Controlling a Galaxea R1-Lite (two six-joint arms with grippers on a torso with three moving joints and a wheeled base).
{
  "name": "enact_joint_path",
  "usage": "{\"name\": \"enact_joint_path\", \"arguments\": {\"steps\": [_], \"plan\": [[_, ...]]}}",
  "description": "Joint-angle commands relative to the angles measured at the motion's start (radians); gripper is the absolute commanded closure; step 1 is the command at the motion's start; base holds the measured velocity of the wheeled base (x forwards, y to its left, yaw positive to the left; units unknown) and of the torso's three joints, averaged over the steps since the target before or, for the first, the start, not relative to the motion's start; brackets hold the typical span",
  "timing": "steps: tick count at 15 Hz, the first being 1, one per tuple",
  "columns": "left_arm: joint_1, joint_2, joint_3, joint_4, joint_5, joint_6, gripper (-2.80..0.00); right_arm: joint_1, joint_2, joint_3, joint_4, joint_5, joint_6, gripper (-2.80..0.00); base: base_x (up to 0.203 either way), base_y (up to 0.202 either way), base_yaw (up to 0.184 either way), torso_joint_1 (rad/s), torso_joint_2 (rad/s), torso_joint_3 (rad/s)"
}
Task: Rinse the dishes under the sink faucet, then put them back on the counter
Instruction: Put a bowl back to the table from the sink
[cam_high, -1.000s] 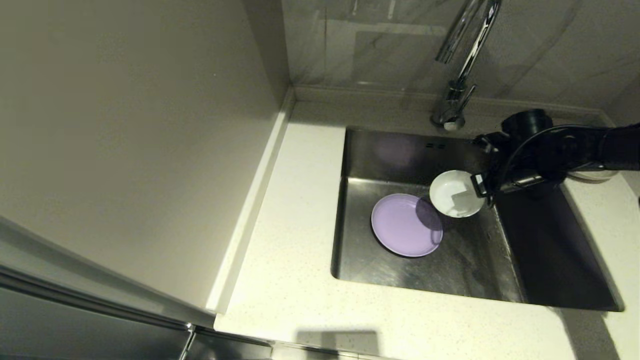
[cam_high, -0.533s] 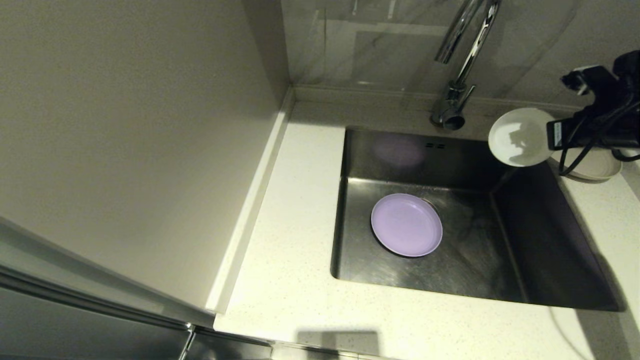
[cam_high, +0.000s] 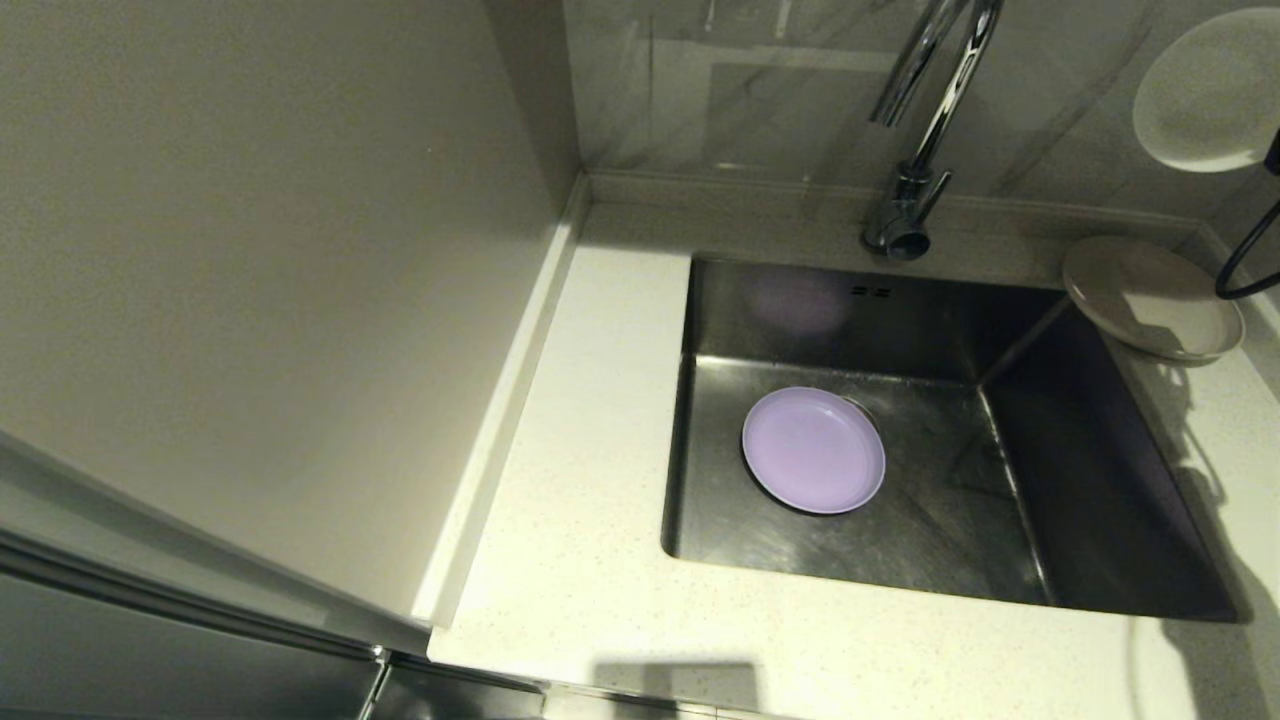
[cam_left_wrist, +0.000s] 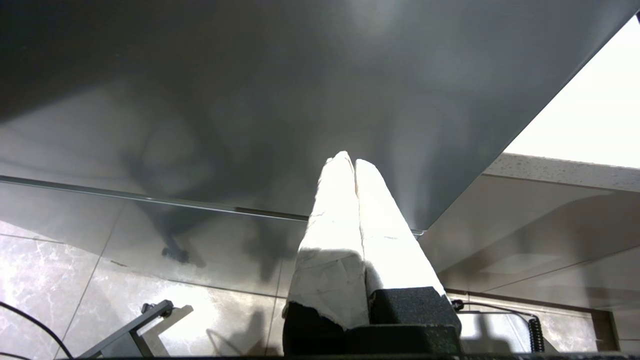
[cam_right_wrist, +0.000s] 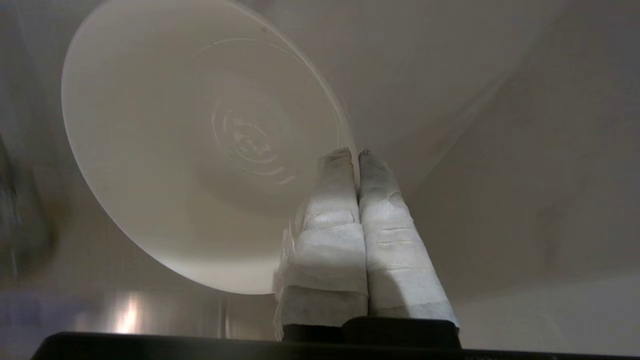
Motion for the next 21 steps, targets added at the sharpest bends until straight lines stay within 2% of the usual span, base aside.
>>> {"name": "enact_joint_path", "arguments": {"steps": [1,6,8,9,10,14,16,18,20,21], "plan": [[0.0,-0.003,0.0,-0.001,0.0,0.0,0.0,-0.005,-0.052,0.091,-0.201,0.001,0.033,0.0,0.0,0.0,0.0,0.0,0.0,0.0],[0.0,-0.003,0.0,-0.001,0.0,0.0,0.0,-0.003,-0.111,0.467,-0.432,0.036,0.036,0.0,0.0,0.0,0.0,0.0,0.0,0.0],[0.0,-0.003,0.0,-0.001,0.0,-0.001,0.0,-0.003,-0.128,0.475,-0.405,0.048,0.033,0.0,0.0,0.0,0.0,0.0,0.0,0.0],[-0.001,-0.003,0.0,-0.001,0.0,-0.001,0.0,-0.004,-0.134,0.415,-0.306,0.05,0.036,0.0,0.0,0.0,0.0,0.0,0.0,0.0],[0.0,-0.003,0.0,-0.001,0.0,-0.001,0.0,-0.005,-0.138,0.342,-0.146,0.049,0.042,0.0,0.0,0.0,0.0,0.0,0.0,0.0],[0.0,-0.003,0.0,-0.001,0.0,-0.001,0.0,-0.025,-0.111,-0.018,0.703,0.012,0.117,0.0,0.0,0.0,0.0,0.0,0.0,0.0],[0.0,-0.003,0.0,-0.001,0.0,0.0,0.0,-0.029,-0.049,-0.245,1.029,-0.003,0.201,0.0,0.0,0.0,0.0,0.0,0.0,0.0],[0.0,-0.003,0.0,-0.001,0.0,-0.001,0.0,-0.031,0.057,-0.443,1.195,-0.011,0.294,0.0,0.0,0.0,0.0,0.0,0.0,0.0],[0.0,-0.003,0.0,-0.001,0.0,0.001,0.0,-0.035,0.176,-0.613,1.252,-0.02,0.346,0.0,0.0,0.0,0.0,0.0,0.0,0.0],[0.0,-0.003,0.0,-0.001,0.0,-0.001,0.0,-0.04,0.233,-0.653,1.243,-0.034,0.355,0.0,0.0,0.0,0.0,0.0,0.0,0.0]]}}
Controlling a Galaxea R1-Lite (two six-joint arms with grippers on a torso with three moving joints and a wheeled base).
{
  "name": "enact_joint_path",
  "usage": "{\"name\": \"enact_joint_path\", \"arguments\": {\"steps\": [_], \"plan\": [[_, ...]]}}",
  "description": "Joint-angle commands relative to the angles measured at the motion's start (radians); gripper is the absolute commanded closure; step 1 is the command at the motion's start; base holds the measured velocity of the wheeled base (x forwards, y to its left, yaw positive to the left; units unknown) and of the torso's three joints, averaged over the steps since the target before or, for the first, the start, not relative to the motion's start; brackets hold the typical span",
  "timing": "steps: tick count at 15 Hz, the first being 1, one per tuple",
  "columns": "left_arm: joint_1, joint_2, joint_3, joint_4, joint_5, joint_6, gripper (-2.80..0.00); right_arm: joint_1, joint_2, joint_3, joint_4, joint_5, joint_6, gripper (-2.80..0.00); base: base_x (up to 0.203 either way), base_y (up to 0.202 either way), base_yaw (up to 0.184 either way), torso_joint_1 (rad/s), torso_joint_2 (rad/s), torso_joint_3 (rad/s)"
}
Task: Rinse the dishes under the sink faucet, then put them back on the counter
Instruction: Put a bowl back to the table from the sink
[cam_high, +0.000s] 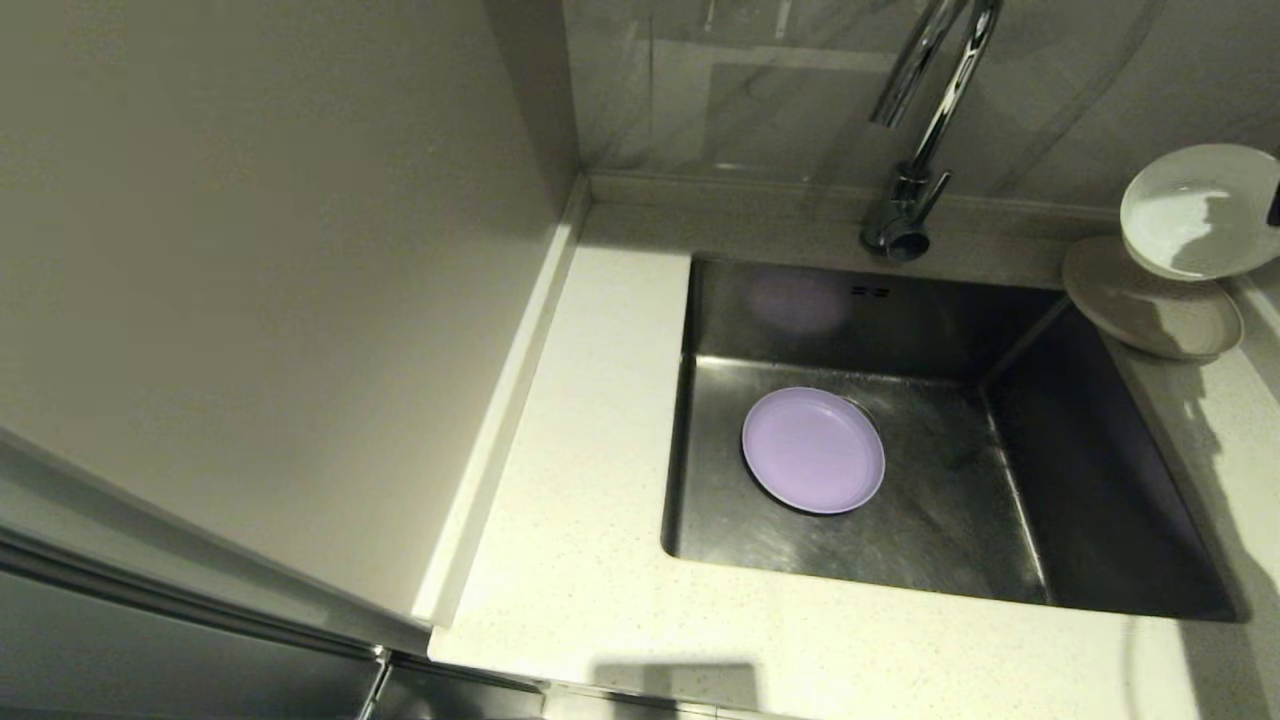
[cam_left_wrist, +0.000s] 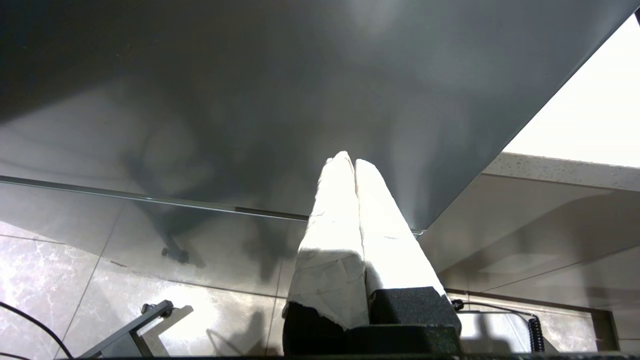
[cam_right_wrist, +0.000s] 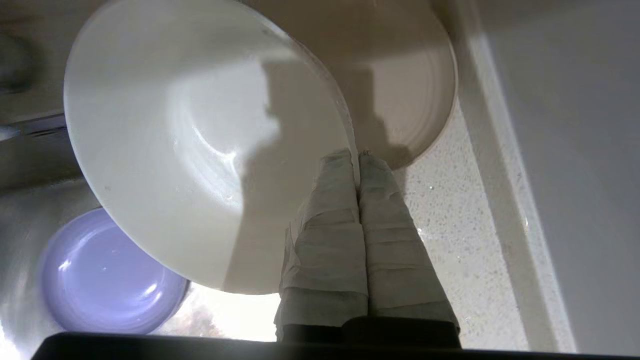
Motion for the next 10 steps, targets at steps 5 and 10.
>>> {"name": "enact_joint_path", "arguments": {"steps": [5,10], "plan": [[0.0,-0.003,0.0,0.0,0.0,-0.001,0.0,-0.031,0.266,-0.099,-0.271,-0.045,-0.049,0.0,0.0,0.0,0.0,0.0,0.0,0.0],[0.0,-0.003,0.0,0.0,0.0,-0.001,0.0,-0.089,0.319,-0.098,-0.471,0.003,-0.148,0.0,0.0,0.0,0.0,0.0,0.0,0.0]]}}
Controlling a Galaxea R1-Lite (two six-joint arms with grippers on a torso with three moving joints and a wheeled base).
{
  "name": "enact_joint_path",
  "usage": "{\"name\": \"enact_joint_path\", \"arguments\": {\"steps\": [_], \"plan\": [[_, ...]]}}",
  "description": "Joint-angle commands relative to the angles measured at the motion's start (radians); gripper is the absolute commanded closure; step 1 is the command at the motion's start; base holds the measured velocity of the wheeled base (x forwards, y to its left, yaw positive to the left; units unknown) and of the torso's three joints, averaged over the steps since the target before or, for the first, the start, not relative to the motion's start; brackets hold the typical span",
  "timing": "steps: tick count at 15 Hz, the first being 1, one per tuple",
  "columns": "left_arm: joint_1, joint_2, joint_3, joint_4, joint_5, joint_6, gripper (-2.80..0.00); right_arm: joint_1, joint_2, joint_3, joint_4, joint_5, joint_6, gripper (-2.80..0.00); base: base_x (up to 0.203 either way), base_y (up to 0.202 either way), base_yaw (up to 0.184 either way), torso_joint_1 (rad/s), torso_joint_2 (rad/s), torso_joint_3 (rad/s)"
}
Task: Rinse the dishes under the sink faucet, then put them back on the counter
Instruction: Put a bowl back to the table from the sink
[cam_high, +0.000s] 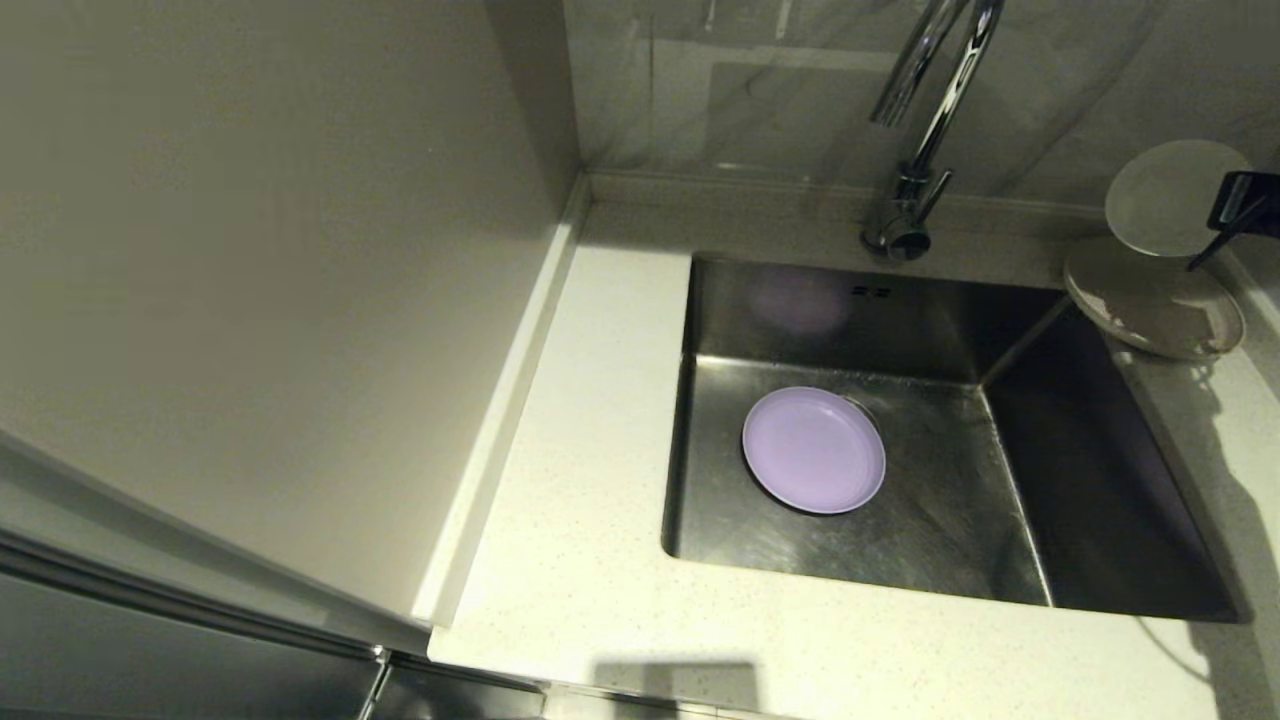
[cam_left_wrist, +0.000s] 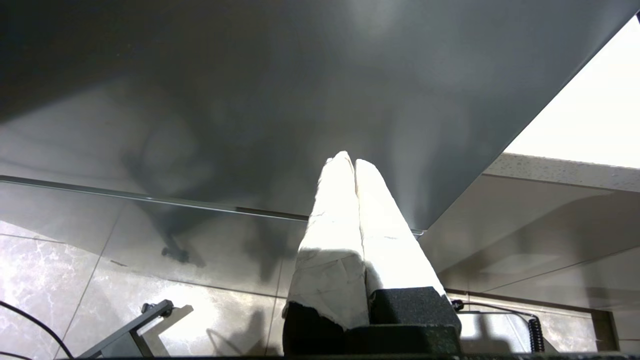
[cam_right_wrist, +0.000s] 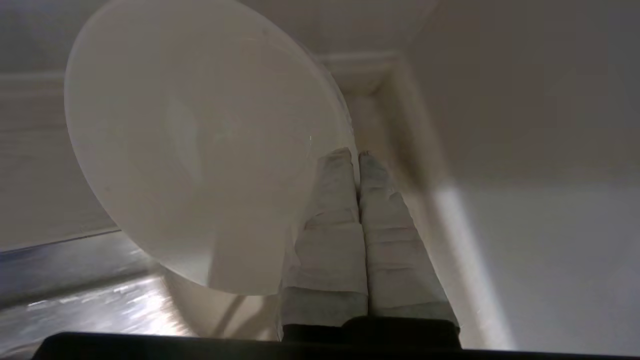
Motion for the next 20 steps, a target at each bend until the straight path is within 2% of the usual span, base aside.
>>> {"name": "enact_joint_path", "arguments": {"steps": [1,11,17,20], "plan": [[0.0,-0.003,0.0,-0.001,0.0,-0.001,0.0,-0.017,0.027,-0.001,-0.02,0.015,-0.014,0.0,0.0,0.0,0.0,0.0,0.0,0.0],[0.0,-0.003,0.0,-0.001,0.0,-0.001,0.0,-0.028,0.039,0.002,0.064,0.052,-0.001,0.0,0.0,0.0,0.0,0.0,0.0,0.0],[0.0,-0.004,0.0,-0.001,0.0,0.0,0.0,-0.03,0.064,0.002,0.053,0.049,-0.007,0.0,0.0,0.0,0.0,0.0,0.0,0.0],[0.0,-0.003,0.0,-0.001,0.0,-0.001,0.0,-0.03,0.071,0.001,-0.009,0.051,-0.012,0.0,0.0,0.0,0.0,0.0,0.0,0.0]]}}
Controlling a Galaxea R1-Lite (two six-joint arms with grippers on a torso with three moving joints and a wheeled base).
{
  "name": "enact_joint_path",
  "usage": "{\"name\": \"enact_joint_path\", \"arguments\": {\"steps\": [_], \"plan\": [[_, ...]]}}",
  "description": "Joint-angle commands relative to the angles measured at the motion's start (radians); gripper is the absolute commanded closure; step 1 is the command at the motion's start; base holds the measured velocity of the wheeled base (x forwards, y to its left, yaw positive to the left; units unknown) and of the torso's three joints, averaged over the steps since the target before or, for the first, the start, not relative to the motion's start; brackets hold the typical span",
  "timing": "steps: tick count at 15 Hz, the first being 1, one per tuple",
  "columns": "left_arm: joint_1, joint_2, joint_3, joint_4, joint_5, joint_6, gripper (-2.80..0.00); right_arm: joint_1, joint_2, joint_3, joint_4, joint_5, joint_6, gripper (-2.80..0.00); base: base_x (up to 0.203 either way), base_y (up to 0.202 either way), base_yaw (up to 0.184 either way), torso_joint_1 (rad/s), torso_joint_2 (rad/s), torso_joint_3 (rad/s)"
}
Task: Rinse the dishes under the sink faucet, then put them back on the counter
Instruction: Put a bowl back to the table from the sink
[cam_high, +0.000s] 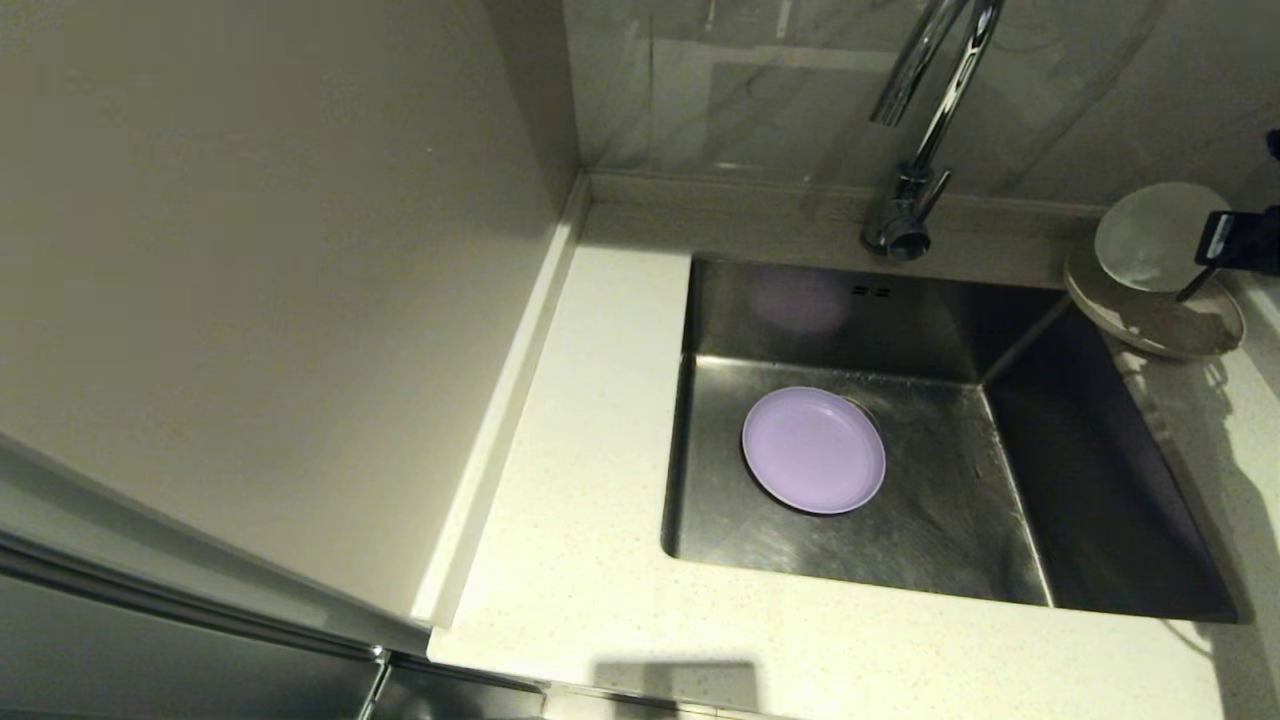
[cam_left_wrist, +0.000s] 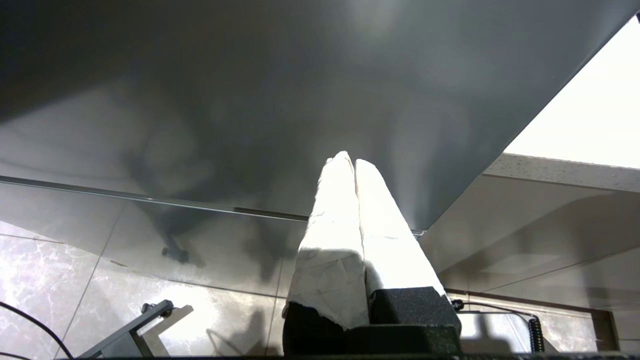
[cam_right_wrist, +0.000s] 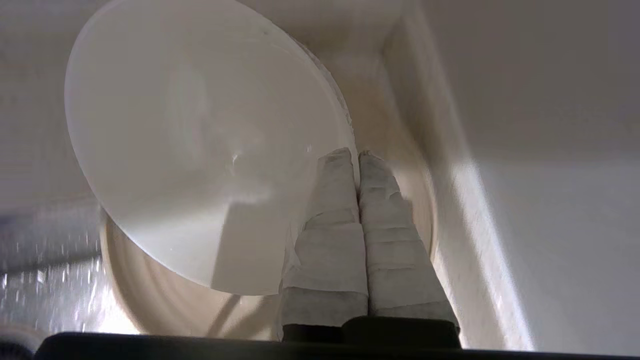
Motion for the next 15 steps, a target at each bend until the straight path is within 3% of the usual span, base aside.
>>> {"name": "enact_joint_path", "arguments": {"steps": [1,5,6,13,15], "plan": [[0.0,-0.003,0.0,-0.001,0.001,-0.001,0.0,0.0,0.007,0.001,-0.014,-0.001,-0.007,0.0,0.0,0.0,0.0,0.0,0.0,0.0],[0.0,-0.003,0.0,-0.001,0.001,-0.001,0.0,0.0,0.008,0.001,-0.013,-0.004,-0.005,0.0,0.0,0.0,0.0,0.0,0.0,0.0],[0.0,-0.003,0.0,-0.001,0.001,-0.001,0.0,0.0,0.008,0.001,-0.013,-0.003,-0.003,-2.8,0.0,0.0,0.0,0.0,0.0,0.0],[0.0,-0.003,0.0,-0.001,0.001,-0.001,0.0,0.0,0.003,0.001,-0.017,-0.002,-0.011,-2.8,0.0,0.0,0.0,0.0,0.0,0.0],[0.0,-0.003,0.0,-0.001,0.001,-0.001,0.0,0.006,-0.021,0.001,-0.017,0.003,-0.049,-2.8,0.0,0.0,0.0,0.0,0.0,0.0]]}}
